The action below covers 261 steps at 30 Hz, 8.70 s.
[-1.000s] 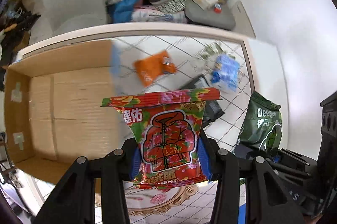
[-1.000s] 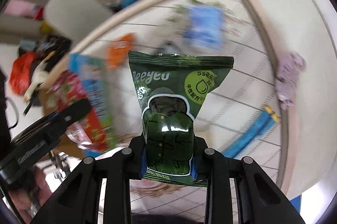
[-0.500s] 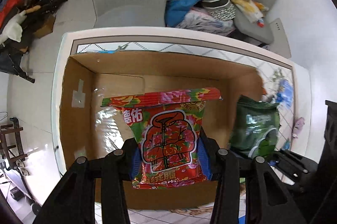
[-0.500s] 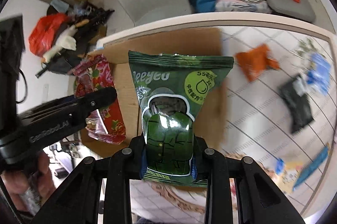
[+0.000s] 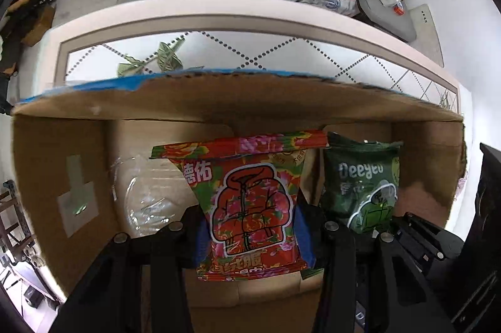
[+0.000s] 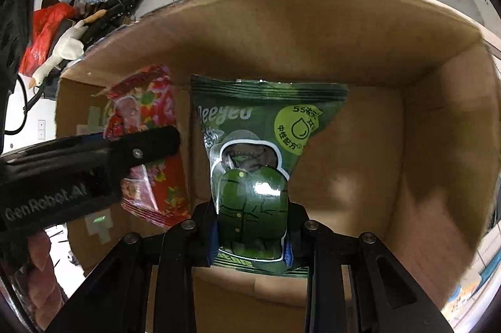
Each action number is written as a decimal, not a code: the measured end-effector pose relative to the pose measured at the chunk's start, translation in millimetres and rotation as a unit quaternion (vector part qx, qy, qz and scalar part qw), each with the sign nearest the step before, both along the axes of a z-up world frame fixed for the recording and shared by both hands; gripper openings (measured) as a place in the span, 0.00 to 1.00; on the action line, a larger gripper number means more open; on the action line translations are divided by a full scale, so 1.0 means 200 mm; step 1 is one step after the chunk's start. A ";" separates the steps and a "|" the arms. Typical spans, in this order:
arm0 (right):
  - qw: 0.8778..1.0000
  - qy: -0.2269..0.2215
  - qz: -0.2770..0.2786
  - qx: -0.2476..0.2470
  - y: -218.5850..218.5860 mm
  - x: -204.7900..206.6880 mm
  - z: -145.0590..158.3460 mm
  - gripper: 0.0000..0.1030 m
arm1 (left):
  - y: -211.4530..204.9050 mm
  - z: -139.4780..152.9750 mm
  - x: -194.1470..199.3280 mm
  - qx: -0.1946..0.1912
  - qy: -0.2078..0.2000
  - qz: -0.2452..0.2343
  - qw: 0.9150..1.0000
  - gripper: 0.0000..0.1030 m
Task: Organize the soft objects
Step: 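Carry both bags into the box and open both grippers, then grasp the black bag with left gripper while right grasps blue wet-wipe pack, then lower both packs into the box beside the bags and release, then grasp the yellow tissue pack with left gripper while right grasps lilac sock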
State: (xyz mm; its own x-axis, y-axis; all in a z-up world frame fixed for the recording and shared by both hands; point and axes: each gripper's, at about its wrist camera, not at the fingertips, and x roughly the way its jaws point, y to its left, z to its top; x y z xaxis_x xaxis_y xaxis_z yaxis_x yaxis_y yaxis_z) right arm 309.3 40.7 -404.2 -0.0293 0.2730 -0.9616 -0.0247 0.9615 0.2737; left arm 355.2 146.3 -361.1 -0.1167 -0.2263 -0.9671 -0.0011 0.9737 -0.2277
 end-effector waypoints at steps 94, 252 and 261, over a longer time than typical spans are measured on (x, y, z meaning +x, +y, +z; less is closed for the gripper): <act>0.975 0.032 -0.216 -0.033 -2.25 0.03 0.10 1.00 | -2.01 -0.33 -0.18 0.085 0.018 -0.107 0.990 0.55; 0.933 0.009 -0.358 -0.042 -2.82 -1.10 0.31 0.94 | -2.05 -0.23 -0.74 0.050 0.049 -0.132 0.989 0.59; 0.931 0.069 -0.355 -0.053 -2.95 -0.60 -0.06 0.41 | -2.06 -0.20 -0.50 0.065 0.014 -0.123 0.990 0.59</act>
